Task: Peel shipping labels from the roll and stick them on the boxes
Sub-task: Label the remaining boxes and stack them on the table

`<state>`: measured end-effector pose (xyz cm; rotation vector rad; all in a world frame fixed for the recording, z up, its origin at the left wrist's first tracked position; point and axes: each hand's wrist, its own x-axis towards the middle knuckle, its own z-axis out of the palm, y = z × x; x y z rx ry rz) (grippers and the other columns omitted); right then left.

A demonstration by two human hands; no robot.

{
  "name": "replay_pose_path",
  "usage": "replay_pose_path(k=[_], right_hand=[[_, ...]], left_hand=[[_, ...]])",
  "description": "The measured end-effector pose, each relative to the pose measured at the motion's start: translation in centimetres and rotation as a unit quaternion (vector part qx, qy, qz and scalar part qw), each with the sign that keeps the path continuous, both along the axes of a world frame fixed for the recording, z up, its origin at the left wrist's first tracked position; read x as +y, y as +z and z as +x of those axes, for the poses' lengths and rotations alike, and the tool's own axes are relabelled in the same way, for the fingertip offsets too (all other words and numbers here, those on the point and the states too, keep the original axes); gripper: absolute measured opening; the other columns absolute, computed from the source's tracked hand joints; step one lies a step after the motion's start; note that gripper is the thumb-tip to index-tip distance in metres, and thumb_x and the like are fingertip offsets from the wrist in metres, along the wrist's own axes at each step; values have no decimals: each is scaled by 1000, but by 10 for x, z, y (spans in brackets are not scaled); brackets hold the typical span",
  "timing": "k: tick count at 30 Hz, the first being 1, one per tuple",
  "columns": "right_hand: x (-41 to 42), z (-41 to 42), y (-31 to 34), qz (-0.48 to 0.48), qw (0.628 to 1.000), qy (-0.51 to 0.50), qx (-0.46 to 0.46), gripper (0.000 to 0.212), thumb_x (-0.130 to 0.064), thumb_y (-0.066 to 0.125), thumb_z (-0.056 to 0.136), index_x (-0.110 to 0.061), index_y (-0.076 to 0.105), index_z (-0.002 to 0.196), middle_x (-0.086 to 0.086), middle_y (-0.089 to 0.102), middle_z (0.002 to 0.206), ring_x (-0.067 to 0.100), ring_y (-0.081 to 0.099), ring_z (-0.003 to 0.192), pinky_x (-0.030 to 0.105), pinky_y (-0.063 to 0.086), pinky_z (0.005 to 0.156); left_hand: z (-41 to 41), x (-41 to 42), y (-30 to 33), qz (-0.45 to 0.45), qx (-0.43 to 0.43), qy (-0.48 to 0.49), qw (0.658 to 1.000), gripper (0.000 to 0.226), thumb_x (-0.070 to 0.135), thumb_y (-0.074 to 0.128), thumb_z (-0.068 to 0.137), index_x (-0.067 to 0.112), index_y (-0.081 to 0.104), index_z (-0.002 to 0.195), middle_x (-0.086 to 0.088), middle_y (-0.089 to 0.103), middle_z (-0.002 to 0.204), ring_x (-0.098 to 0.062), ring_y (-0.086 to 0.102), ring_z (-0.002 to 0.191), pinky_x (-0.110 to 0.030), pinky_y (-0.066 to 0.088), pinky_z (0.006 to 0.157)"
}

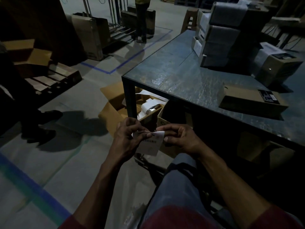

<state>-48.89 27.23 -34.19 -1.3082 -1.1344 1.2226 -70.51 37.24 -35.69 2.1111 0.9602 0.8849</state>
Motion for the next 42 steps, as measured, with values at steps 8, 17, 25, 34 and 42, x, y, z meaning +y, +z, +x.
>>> replay_pose_path(k=[8, 17, 25, 34, 42], right_hand=[[9, 2, 4, 14, 1000, 4, -19, 34, 8, 70, 91, -6, 71, 122, 13, 78, 111, 21, 75, 101, 27, 59, 75], [12, 5, 4, 17, 996, 17, -89, 38, 12, 66, 91, -4, 73, 124, 9, 79, 108, 17, 76, 100, 23, 57, 73], [20, -4, -3, 27, 986, -59, -152, 18, -20, 78, 92, -11, 81, 108, -1, 81, 98, 12, 77, 92, 23, 60, 73], [28, 3, -27, -39, 950, -109, -288, 28, -4, 66, 98, -23, 74, 79, -17, 66, 75, -14, 63, 67, 9, 43, 60], [50, -13, -97, -115, 877, -113, -452, 26, -17, 53, 104, 0, 73, 108, 11, 71, 107, 22, 65, 102, 35, 47, 81]], left_hand=[[0, 1, 27, 112, 23, -99, 988, 28, 25, 90, 78, 21, 77, 102, 7, 71, 103, -7, 67, 95, -26, 57, 77], [0, 10, 27, 92, 28, -109, 989, 24, 44, 73, 91, 24, 80, 103, 7, 79, 97, -4, 74, 88, -32, 63, 72], [5, 12, 25, 142, 29, -84, 986, 18, 16, 86, 85, 22, 83, 102, 6, 78, 106, -10, 70, 97, -39, 60, 77], [3, 7, 52, 66, -111, -55, 990, 12, 7, 76, 93, 16, 76, 101, 13, 75, 99, -3, 73, 91, -20, 59, 77], [-14, 26, 95, 78, -216, 39, 972, 6, 10, 75, 96, 11, 73, 102, -3, 76, 92, -10, 75, 85, -23, 60, 74]])
